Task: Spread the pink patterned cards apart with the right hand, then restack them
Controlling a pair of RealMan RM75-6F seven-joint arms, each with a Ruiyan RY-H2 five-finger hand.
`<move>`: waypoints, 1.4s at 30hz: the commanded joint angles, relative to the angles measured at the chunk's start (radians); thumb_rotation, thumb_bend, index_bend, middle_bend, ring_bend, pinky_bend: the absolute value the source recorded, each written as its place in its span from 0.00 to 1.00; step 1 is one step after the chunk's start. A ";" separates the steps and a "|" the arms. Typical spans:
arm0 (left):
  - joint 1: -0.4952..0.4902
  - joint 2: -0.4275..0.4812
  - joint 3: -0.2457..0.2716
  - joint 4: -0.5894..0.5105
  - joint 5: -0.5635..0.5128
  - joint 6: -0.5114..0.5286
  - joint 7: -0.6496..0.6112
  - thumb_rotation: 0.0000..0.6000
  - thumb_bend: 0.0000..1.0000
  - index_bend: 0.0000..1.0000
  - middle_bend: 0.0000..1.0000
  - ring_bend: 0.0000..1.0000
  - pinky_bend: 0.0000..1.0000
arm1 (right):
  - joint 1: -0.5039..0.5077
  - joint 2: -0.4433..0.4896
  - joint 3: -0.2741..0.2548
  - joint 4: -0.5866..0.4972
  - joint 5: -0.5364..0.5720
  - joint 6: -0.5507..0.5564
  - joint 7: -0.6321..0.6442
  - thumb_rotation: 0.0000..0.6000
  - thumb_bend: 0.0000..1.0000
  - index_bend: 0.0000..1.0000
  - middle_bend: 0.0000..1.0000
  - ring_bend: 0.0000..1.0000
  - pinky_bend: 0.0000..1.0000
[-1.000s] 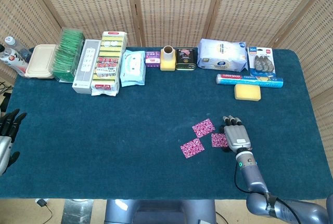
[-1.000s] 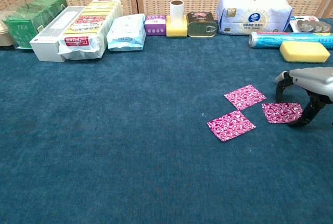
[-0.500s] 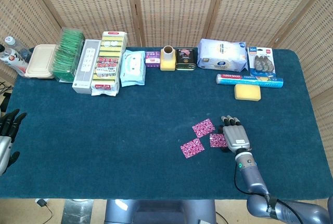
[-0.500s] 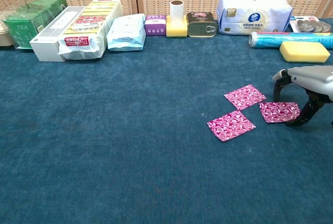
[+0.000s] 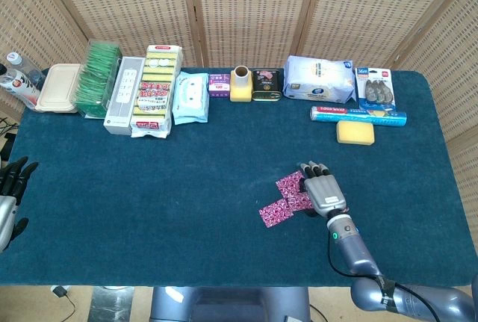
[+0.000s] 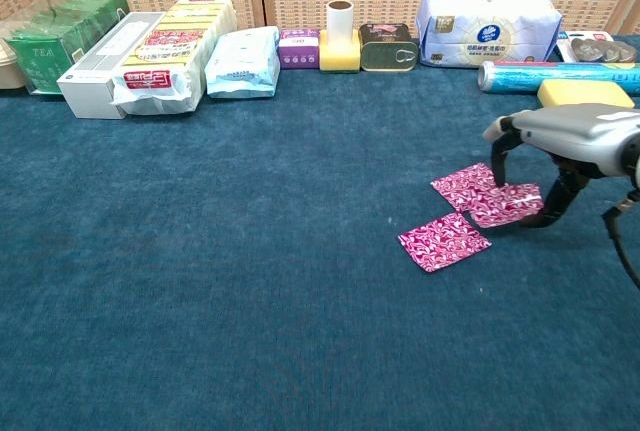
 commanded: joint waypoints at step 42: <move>-0.004 0.004 -0.002 0.003 -0.005 -0.008 -0.010 1.00 0.13 0.00 0.00 0.00 0.07 | 0.258 -0.028 -0.068 -0.128 0.210 -0.005 -0.224 1.00 0.30 0.43 0.10 0.02 0.14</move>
